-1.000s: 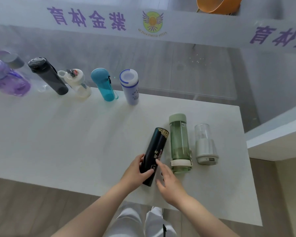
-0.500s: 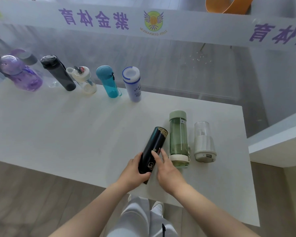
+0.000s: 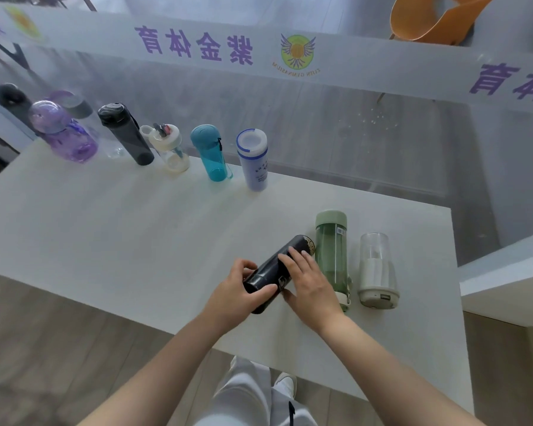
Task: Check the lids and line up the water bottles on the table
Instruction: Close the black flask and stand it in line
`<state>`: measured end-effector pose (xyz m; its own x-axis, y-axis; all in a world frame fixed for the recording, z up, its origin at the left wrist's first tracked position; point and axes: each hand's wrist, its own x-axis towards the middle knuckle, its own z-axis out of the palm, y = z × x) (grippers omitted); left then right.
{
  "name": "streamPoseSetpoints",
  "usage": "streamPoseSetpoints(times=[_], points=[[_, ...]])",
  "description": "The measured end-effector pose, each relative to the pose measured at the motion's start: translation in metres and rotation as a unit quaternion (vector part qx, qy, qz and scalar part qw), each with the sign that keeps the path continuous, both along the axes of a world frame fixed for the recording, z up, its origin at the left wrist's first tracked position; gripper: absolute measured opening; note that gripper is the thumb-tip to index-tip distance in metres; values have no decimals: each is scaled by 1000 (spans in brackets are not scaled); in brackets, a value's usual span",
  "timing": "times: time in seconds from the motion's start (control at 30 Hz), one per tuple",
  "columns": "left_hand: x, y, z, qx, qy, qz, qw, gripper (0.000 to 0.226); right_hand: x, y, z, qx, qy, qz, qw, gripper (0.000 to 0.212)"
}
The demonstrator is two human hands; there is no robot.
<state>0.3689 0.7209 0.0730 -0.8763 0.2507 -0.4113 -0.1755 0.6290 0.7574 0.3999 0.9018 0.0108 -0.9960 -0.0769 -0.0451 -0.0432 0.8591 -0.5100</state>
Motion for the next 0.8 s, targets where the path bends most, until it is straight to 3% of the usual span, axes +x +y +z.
streamPoseSetpoints(times=[0.27,0.53,0.8], points=[[-16,2,22,24,73,-11,997,48,-12,4,13,-93,27,-59,994,67],[-27,11,29,104,145,-50,983,74,-20,6,26,-201,-39,-106,973,59],[-34,35,33,105,195,-76,972,62,-19,9,25,-292,-65,-158,941,47]])
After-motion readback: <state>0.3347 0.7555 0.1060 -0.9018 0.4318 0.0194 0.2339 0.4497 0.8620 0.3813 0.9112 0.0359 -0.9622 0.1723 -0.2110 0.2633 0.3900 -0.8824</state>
